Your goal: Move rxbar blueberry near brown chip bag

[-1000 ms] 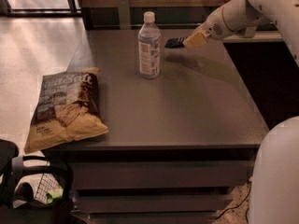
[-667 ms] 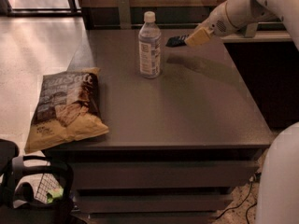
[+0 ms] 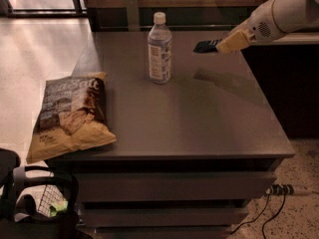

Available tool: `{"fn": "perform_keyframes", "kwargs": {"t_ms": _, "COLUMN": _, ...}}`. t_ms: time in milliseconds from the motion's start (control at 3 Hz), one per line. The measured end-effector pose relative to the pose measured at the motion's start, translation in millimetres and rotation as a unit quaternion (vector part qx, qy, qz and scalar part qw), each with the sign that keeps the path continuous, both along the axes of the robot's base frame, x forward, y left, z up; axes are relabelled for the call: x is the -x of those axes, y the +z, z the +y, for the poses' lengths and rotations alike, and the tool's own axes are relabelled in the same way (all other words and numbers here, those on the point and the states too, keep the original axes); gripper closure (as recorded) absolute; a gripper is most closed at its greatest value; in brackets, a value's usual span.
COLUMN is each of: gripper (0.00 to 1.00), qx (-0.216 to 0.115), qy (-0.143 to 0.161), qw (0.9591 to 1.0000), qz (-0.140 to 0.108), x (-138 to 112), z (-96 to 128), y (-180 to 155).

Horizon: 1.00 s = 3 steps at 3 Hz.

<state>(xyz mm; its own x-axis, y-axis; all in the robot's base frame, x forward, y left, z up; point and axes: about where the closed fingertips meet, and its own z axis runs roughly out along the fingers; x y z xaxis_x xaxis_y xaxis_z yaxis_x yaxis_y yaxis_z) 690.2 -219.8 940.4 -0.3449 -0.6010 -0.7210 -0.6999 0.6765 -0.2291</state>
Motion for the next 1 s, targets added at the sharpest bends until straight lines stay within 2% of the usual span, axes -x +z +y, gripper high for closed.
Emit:
{"fn": "perform_keyframes", "kwargs": {"t_ms": 333, "gripper": 1.0, "qx": -0.01, "qy": -0.005, "qw": 0.9999, "qz": 0.009, "x": 44.3, "z": -10.8, "y": -0.5}}
{"fn": "perform_keyframes", "kwargs": {"t_ms": 667, "gripper": 1.0, "qx": -0.065, "qy": 0.044, "qw": 0.9969, "qz": 0.009, "x": 79.2, "z": -7.4, "y": -12.8}}
{"fn": "perform_keyframes", "kwargs": {"t_ms": 1000, "gripper": 1.0, "qx": -0.138, "qy": 0.117, "qw": 0.9835, "qz": -0.009, "x": 102.4, "z": 12.8, "y": -24.8}}
